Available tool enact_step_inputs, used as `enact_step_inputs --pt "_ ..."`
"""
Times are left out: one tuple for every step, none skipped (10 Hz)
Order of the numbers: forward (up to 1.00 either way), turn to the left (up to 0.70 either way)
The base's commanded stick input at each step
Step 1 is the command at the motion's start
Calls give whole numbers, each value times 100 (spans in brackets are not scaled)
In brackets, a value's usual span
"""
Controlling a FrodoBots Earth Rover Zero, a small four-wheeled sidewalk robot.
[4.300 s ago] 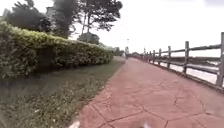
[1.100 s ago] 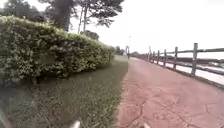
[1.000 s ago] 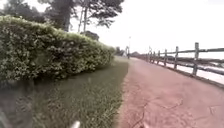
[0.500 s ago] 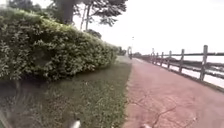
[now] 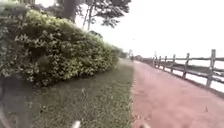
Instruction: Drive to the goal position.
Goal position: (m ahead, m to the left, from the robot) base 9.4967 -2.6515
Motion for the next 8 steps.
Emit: enact_step_inputs --pt "70 -27" --pt "70 -27" --pt "70 -27" --pt "70 -27" --pt "70 -27" --pt "70 -27" --pt "70 -27" --pt "70 -27"
